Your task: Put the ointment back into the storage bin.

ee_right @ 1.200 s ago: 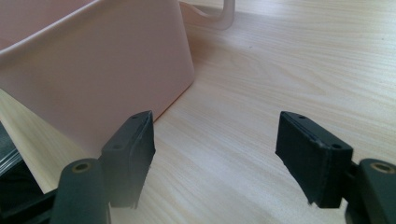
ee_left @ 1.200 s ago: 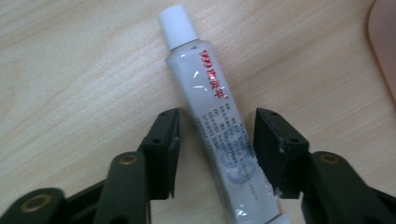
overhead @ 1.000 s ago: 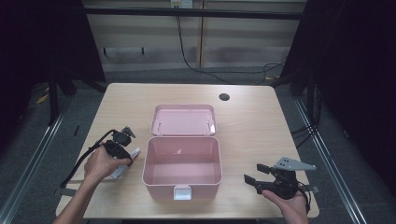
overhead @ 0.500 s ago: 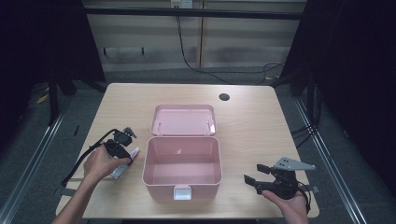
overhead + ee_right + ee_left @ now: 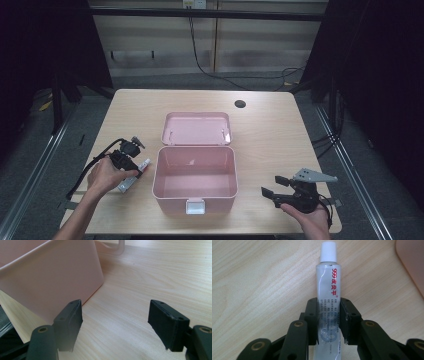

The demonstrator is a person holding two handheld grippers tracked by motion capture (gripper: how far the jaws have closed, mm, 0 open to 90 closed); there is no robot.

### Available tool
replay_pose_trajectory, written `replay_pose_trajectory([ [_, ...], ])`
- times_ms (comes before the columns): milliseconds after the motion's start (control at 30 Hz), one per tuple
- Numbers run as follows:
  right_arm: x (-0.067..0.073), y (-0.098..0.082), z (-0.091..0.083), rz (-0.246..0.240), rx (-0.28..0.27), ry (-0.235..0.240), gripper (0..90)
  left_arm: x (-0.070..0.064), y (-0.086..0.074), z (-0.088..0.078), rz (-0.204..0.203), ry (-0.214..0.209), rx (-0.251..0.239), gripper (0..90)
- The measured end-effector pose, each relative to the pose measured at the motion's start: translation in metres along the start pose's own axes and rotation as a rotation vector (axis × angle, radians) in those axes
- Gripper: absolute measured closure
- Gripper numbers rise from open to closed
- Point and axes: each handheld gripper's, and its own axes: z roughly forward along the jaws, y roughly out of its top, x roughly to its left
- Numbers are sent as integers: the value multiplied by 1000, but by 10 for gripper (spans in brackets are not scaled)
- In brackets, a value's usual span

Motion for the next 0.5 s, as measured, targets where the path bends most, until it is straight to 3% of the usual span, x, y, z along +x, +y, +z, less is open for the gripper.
replay_pose_trajectory([
  [200,0,0,0,5,-1,-3,268,4,-6,-9,7,-25,-15,705],
  [367,1,0,0,3,3,2,266,8,-11,-21,21,-69,-88,704],
  [500,0,0,0,7,5,2,265,11,-14,-25,15,-67,-114,704],
])
